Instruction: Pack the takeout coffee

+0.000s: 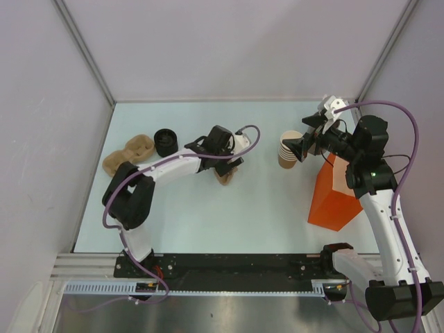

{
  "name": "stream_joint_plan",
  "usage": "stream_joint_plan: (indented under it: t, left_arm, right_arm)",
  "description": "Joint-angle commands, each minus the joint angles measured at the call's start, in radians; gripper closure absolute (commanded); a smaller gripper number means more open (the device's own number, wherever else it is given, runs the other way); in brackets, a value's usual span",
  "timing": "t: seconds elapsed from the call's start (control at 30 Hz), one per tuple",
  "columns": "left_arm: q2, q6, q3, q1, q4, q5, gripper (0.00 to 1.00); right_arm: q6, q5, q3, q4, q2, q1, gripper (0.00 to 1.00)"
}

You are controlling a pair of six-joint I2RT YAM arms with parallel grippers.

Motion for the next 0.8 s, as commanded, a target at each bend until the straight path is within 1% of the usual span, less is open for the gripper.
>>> stream_joint_plan:
  t: [0.0,0.03,0.07,0.37,0.53,0.77]
  left_arm:
    - [0.005,0.019,0.087,0.024,-0.055,0.166,0.05]
    - [0.01,0.018,0.087,0.028,-0.055,0.166,0.05]
    - [0.013,0.014,0.091,0.039,-0.047,0.198,0.06]
    - [0.096,0.031,0.145,0.097,-0.067,0.263,0.08]
    - [0.137,0.042,0.172,0.105,-0.07,0.29,0.11]
    - [0.2,0.047,0.226,0.107,-0.084,0.306,0.19]
  right_arm:
    - [0.002,-0.022,-0.003,0.041,-0.02,0.003,0.0]
    - [0.002,-0.021,-0.003,0.041,-0.019,0.003,0.0]
    - [0.002,-0.022,-0.003,0.039,-0.019,0.003,0.0]
    - [-0.003,-0.022,-0.003,0.036,-0.016,0.008,0.0]
    - [-0.005,-0.022,-0.003,0.036,-0.013,0.008,0.0]
    - [-0.006,-0.022,-0.003,0.035,-0.014,0.008,0.0]
